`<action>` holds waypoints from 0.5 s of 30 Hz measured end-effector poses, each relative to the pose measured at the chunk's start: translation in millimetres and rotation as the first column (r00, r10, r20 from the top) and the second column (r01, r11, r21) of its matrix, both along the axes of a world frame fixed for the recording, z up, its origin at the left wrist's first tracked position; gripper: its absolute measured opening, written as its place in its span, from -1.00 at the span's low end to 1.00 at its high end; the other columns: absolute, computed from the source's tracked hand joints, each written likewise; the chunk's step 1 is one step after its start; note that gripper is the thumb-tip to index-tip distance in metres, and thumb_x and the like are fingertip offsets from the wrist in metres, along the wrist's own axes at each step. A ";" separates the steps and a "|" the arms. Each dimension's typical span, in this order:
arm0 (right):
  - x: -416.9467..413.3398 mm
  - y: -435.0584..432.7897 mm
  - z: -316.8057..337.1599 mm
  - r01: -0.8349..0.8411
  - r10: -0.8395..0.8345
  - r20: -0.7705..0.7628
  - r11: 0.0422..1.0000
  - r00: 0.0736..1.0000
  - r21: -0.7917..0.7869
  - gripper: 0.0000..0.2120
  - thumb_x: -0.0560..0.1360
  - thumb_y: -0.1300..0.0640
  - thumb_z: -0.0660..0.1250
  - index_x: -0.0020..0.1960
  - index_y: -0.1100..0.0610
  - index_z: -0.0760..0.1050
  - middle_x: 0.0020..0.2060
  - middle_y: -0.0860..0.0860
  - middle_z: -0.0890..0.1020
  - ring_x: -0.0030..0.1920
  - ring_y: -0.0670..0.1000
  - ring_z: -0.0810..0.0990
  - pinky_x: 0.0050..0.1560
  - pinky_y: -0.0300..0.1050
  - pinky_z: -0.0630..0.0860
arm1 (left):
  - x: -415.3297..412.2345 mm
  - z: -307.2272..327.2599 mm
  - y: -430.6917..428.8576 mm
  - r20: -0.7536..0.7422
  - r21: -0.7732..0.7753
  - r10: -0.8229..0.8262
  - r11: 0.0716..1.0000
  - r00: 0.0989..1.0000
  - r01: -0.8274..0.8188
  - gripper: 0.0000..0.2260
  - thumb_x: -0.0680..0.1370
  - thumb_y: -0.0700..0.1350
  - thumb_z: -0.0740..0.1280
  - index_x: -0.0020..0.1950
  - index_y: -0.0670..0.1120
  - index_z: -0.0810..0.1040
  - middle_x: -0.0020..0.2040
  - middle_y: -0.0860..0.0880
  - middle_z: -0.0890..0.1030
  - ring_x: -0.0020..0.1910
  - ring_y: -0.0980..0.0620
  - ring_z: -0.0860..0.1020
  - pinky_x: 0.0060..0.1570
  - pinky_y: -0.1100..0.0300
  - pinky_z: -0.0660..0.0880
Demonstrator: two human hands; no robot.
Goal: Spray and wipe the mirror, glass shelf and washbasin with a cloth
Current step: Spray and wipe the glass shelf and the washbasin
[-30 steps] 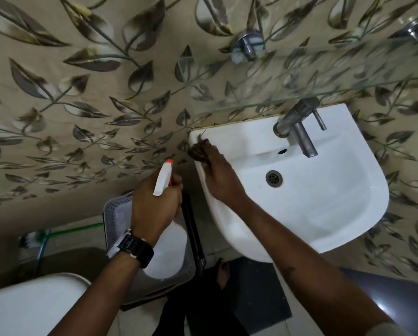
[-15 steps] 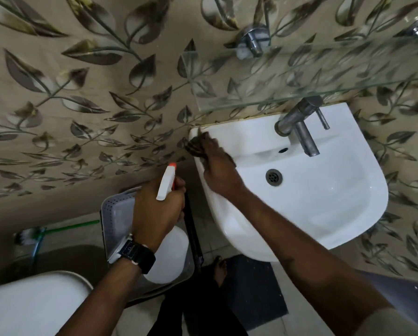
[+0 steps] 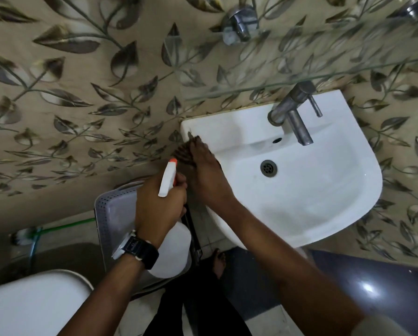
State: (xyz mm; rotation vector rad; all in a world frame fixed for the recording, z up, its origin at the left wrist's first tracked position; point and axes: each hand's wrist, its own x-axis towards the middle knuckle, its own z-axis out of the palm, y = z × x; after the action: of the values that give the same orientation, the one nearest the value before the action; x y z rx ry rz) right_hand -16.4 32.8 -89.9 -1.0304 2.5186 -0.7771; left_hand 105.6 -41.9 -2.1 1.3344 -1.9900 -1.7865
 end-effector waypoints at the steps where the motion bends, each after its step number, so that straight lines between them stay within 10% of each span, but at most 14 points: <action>1: 3.1 16.5 0.5 0.002 -0.002 0.007 1.000 1.000 -0.003 -0.32 0.52 0.25 0.20 0.61 0.23 0.13 0.60 0.19 0.19 0.61 0.21 0.14 0.60 0.13 0.13 | 1.2 0.0 0.1 -0.001 0.023 0.019 1.000 1.000 -0.019 -0.84 0.52 -0.31 0.32 -0.15 -0.08 0.60 -0.31 -0.17 0.65 -0.54 0.01 0.52 -0.47 0.11 0.49; 15: -4.4 33.0 5.5 -0.038 0.041 -0.038 0.998 0.998 0.053 -0.33 0.49 0.38 0.16 0.59 0.31 0.14 0.58 0.24 0.23 0.60 0.29 0.15 0.60 0.12 0.11 | 15.3 -0.1 2.1 0.014 0.093 0.058 0.994 0.998 -0.059 -0.82 0.48 -0.33 0.31 -0.19 -0.11 0.65 -0.36 -0.12 0.63 -0.50 -0.01 0.53 -0.47 0.18 0.41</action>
State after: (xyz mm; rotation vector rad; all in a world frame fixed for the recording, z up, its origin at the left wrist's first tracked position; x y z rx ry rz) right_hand -20.8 65.7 -84.5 -1.0846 2.5291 -0.6823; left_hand 121.0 -39.8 -2.2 1.4180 -1.8736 -1.8704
